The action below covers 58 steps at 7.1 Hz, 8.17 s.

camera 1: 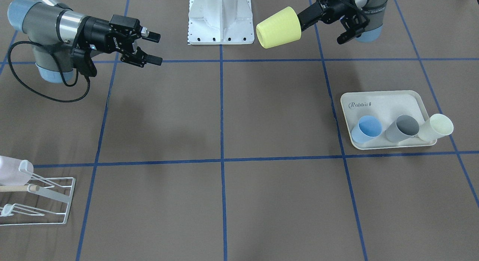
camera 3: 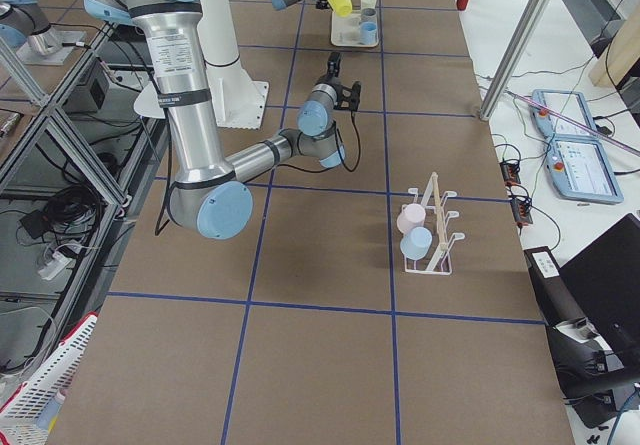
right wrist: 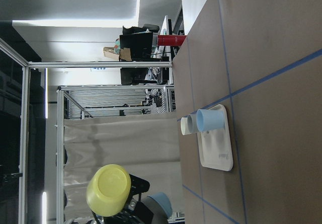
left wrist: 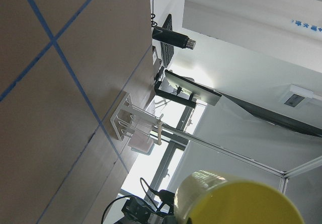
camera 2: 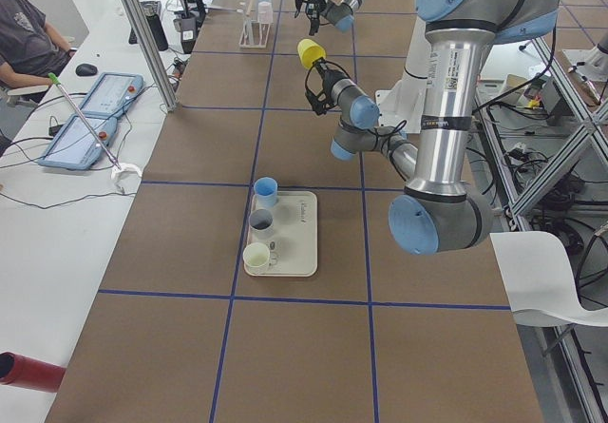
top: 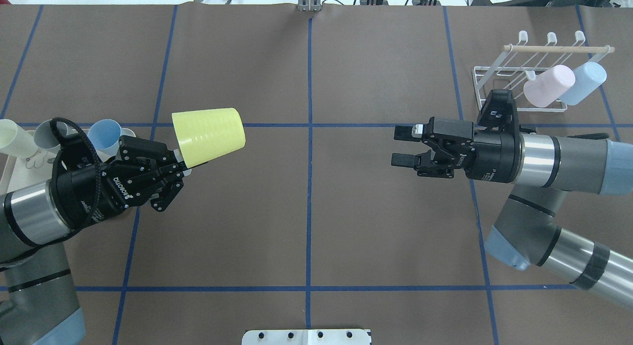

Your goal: Transfer IKEA cup to right arm and place on rack

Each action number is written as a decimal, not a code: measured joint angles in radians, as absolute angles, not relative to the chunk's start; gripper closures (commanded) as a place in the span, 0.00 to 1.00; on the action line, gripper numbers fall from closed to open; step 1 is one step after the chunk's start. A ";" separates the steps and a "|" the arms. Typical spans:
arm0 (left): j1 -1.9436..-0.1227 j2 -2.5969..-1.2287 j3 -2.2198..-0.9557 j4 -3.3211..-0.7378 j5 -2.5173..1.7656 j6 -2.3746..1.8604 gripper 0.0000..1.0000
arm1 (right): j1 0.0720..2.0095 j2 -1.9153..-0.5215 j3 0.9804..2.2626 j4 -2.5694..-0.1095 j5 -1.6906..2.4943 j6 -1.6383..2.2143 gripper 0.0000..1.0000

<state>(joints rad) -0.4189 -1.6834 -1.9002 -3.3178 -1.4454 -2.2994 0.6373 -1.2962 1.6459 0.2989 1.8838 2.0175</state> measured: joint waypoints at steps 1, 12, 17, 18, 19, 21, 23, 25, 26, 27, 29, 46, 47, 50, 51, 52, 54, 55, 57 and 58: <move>-0.388 -1.699 -1.895 -3.351 -1.414 -2.301 1.00 | 0.630 -1.260 1.652 0.300 1.867 2.064 0.01; -0.322 -1.844 -1.805 -3.404 -1.610 -2.284 1.00 | 0.605 -1.121 1.645 0.288 2.017 2.014 0.01; -0.322 -1.916 -1.752 -3.403 -1.603 -2.285 1.00 | 0.590 -1.103 1.644 0.286 2.017 1.992 0.01; -0.322 -1.920 -1.750 -3.403 -1.603 -2.284 1.00 | 0.588 -1.101 1.644 0.286 2.017 1.991 0.01; -0.322 -1.922 -1.748 -3.402 -1.603 -2.285 1.00 | 0.586 -1.102 1.644 0.287 2.017 1.991 0.01; -0.323 -1.924 -1.745 -3.402 -1.601 -2.285 1.00 | 0.582 -1.103 1.644 0.288 2.017 1.991 0.01; -0.323 -1.926 -1.743 -3.403 -1.600 -2.285 1.00 | 0.575 -1.105 1.644 0.291 2.017 1.991 0.01; -0.322 -1.935 -1.741 -3.404 -1.600 -2.285 1.00 | 0.568 -1.110 1.643 0.295 2.018 1.989 0.01; -0.322 -1.940 -1.740 -3.404 -1.600 -2.286 1.00 | 0.566 -1.111 1.643 0.296 2.018 1.988 0.01; -0.322 -1.944 -1.739 -3.404 -1.599 -2.286 1.00 | 0.565 -1.111 1.643 0.296 2.018 1.986 0.01; -0.322 -1.947 -1.732 -3.405 -1.598 -2.286 1.00 | 0.563 -1.110 1.647 0.296 2.017 1.986 0.01; -0.326 -1.966 -1.703 -3.406 -1.598 -2.284 0.00 | 0.561 -1.113 1.641 0.287 1.995 1.964 0.83; -0.328 -1.966 -1.704 -3.406 -1.598 -2.283 0.00 | 0.562 -1.114 1.640 0.286 1.995 1.964 0.82; -0.353 -1.965 -1.703 -3.407 -1.598 -2.282 0.00 | 0.569 -1.124 1.644 0.290 1.998 1.964 0.78; -0.376 -1.964 -1.702 -3.406 -1.598 -2.282 0.00 | 0.579 -1.131 1.644 0.288 2.001 1.964 0.78; -0.397 -1.962 -1.699 -3.406 -1.598 -2.281 0.00 | 0.604 -1.144 1.642 0.285 2.004 1.964 0.78; -0.436 -1.959 -1.687 -3.404 -1.602 -2.280 0.00 | 0.684 -1.169 1.637 0.264 2.035 1.960 0.78; -0.457 -1.958 -1.672 -3.401 -1.606 -2.269 0.00 | 0.740 -1.176 1.636 0.230 2.069 1.959 0.78; -0.476 -1.955 -1.651 -3.386 -1.610 -2.222 0.00 | 0.896 -1.175 1.638 0.109 2.204 1.939 0.79; -0.478 -1.954 -1.649 -3.369 -1.609 -2.208 0.00 | 0.962 -1.171 1.642 0.031 2.280 1.901 0.79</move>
<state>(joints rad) -0.4782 -1.9538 -1.6492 -3.3685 -1.6095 -2.2081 0.9615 -1.1712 1.6416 0.0312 2.2802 1.9006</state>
